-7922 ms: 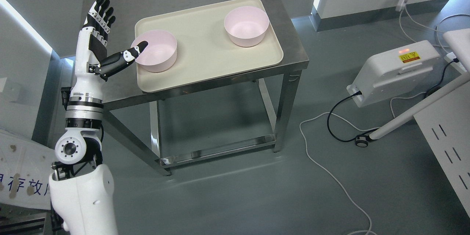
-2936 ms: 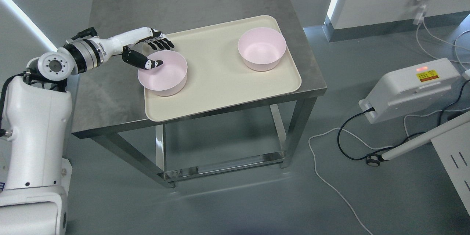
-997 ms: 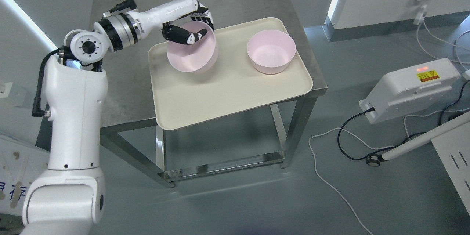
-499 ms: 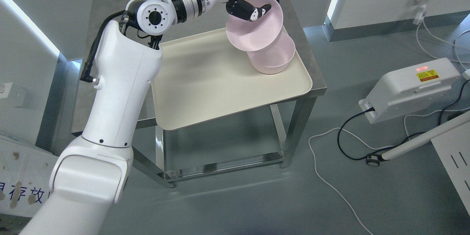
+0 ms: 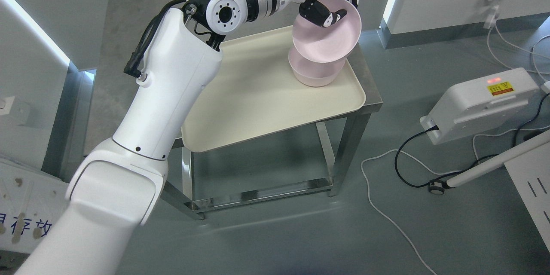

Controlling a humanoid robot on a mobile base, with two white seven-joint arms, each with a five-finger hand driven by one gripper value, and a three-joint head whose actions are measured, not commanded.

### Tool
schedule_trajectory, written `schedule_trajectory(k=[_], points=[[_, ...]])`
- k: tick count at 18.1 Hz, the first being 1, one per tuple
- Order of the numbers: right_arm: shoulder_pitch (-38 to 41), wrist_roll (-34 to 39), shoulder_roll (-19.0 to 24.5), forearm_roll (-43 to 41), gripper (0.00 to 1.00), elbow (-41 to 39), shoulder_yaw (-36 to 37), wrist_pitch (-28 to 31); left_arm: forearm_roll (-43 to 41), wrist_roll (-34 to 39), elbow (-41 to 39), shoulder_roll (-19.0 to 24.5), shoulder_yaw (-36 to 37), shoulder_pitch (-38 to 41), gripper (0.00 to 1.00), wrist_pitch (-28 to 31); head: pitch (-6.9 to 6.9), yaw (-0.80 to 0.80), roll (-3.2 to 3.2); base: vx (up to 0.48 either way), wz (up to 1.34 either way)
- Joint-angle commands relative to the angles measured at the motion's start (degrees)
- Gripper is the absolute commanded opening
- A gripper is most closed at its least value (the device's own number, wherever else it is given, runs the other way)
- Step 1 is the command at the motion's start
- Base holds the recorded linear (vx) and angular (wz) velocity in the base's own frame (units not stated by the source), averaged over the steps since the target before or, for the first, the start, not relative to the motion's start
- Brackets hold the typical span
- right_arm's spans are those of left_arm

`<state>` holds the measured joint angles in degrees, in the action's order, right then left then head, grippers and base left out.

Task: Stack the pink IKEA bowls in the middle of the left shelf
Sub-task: 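Lift the nearer pink bowl with the left hand toward the other bowl, then lower the held bowl into the other pink bowl and release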

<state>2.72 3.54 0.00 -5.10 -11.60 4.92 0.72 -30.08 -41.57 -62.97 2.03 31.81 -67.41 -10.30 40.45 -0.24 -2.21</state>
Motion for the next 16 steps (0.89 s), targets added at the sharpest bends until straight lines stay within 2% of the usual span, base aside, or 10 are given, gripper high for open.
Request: schedule_trajectory(k=[1, 7, 10, 16], points=[[0.1, 0.0, -1.0, 0.0, 1.00, 0.0, 0.0, 0.0, -2.0, 0.2, 8.6, -1.0, 6.2, -1.4, 0.02, -0.8, 0.00, 0.00, 0.00, 0.000, 0.00], [0.0, 0.0, -1.0, 0.0, 1.00, 0.0, 0.0, 0.0, -4.0, 1.5, 9.1, -1.0, 5.2, -1.5, 0.03, -1.8, 0.00, 0.00, 0.00, 0.000, 0.00], [0.0, 0.0, -1.0, 0.0, 1.00, 0.0, 0.0, 0.0, -7.6, 2.1, 9.2, -1.0, 1.8, -1.6, 0.04, -3.0, 0.00, 0.00, 0.00, 0.000, 0.00], [0.0, 0.0, -1.0, 0.0, 1.00, 0.0, 0.0, 0.0, -9.0, 2.0, 9.3, -1.0, 1.7, -1.4, 0.04, -3.6, 0.00, 0.00, 0.00, 0.000, 0.00]])
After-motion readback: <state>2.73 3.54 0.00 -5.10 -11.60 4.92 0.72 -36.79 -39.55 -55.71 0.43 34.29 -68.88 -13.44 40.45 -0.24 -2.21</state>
